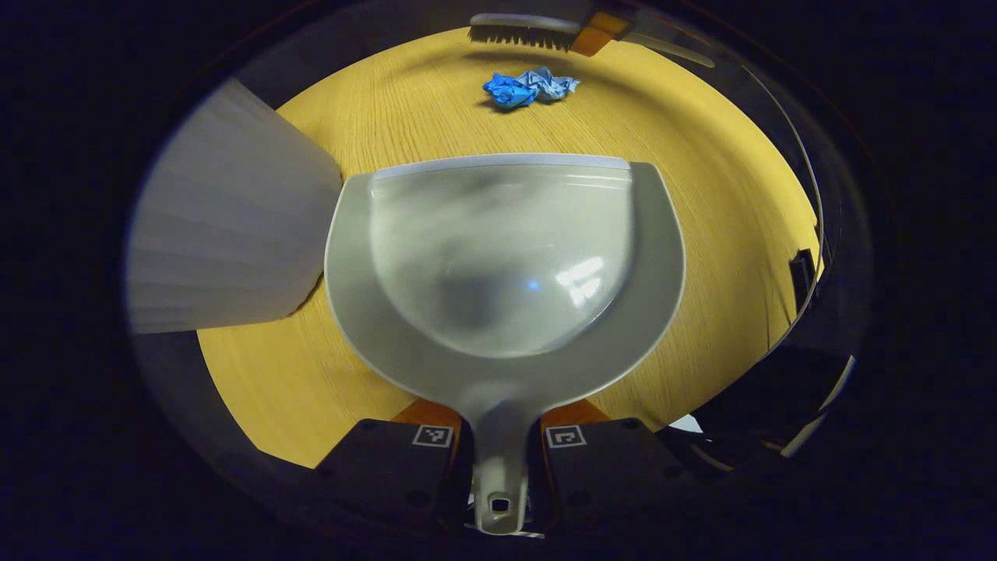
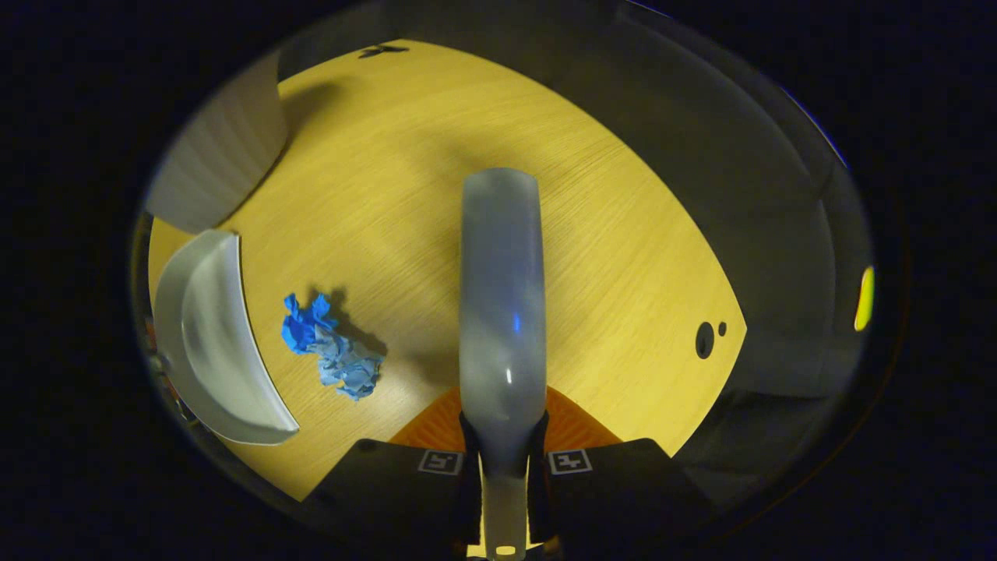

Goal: Pick up the small broom and dustpan from the desktop, sweep the trash into the dustpan with the broom, and then empty the trash into the garbage bin.

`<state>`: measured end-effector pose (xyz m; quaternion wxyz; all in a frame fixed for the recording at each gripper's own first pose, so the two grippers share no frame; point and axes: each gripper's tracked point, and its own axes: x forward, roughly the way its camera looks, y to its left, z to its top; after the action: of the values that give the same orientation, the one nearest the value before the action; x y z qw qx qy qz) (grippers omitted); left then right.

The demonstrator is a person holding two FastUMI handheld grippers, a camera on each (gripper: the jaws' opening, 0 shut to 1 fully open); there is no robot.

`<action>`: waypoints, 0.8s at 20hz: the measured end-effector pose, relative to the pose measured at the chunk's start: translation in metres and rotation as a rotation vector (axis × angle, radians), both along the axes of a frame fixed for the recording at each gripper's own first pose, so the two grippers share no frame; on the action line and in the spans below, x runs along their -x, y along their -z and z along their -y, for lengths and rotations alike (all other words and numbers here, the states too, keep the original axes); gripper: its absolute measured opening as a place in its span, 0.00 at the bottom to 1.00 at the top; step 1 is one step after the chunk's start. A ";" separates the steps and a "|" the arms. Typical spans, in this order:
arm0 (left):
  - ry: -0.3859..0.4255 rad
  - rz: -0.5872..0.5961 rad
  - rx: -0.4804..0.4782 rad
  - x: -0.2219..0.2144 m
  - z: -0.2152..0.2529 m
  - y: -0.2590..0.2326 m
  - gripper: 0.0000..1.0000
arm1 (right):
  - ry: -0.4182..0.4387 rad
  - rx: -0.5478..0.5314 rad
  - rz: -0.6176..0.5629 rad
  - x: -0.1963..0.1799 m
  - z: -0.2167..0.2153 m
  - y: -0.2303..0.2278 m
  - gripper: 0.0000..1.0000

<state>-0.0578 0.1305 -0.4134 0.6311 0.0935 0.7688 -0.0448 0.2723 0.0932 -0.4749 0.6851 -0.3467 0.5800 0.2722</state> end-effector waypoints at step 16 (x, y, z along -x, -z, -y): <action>0.145 0.069 0.000 0.008 -0.009 0.008 0.27 | -0.182 -0.282 -0.626 0.122 -0.033 -0.008 0.25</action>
<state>-0.0653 0.1391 -0.4214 0.6523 0.1504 0.7378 -0.0869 0.1498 0.1263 -0.4673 0.4882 -0.1986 0.6853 0.5026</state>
